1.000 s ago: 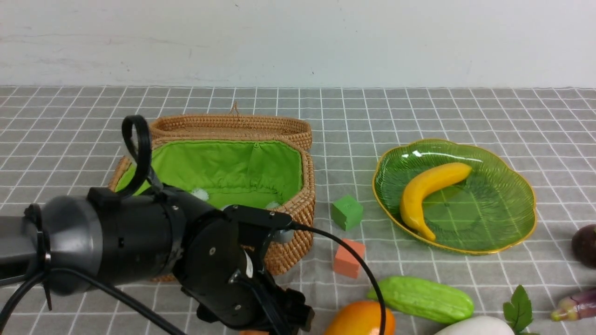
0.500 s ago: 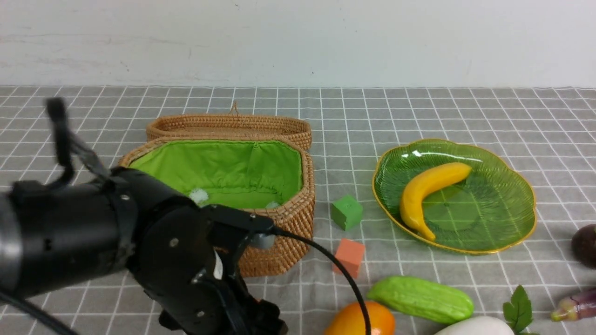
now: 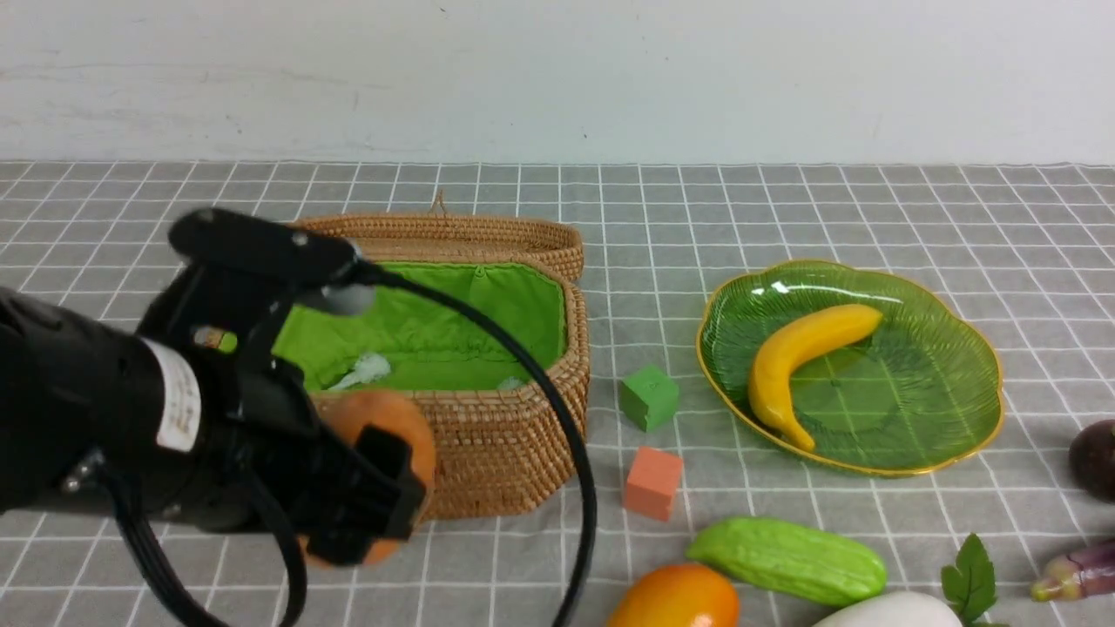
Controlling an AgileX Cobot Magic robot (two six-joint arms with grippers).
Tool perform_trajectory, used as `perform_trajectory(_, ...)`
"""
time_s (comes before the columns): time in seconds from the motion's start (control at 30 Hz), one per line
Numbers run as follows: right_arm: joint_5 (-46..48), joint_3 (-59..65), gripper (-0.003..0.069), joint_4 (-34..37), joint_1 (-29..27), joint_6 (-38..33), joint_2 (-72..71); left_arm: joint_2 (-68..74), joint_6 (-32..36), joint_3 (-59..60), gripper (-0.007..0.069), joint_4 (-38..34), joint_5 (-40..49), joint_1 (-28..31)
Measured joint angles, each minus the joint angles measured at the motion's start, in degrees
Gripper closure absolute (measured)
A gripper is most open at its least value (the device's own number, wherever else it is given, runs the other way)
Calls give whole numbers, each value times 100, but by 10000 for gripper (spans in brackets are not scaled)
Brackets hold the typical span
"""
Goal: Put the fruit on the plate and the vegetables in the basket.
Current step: Grab a potato with your left arm and place it in the basket on the left
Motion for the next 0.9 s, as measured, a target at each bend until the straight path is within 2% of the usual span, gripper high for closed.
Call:
perform_trajectory(0.03,0,0,418,0,0,0,0,0,-44,0,49,52,-41,0)
perform_trajectory(0.17,0,0,418,0,0,0,0,148,-1265,-37,49,1544,-1014,0)
perform_trajectory(0.2,0,0,418,0,0,0,0,165,-1329,-42,49,1544,-1055,0)
perform_trajectory(0.23,0,0,418,0,0,0,0,312,-1818,-48,49,2199,-1337,0)
perform_trajectory(0.3,0,0,418,0,0,0,0,609,-2598,-100,49,2926,-1687,73)
perform_trajectory(0.4,0,0,418,0,0,0,0,1166,-3569,-312,49,3486,-2076,415)
perform_trajectory(0.57,0,0,418,0,0,0,0,1942,-3906,-769,50,3674,-2344,856)
perform_trajectory(0.9,0,0,418,0,0,0,0,2935,-4468,-904,50,3684,-2068,900)
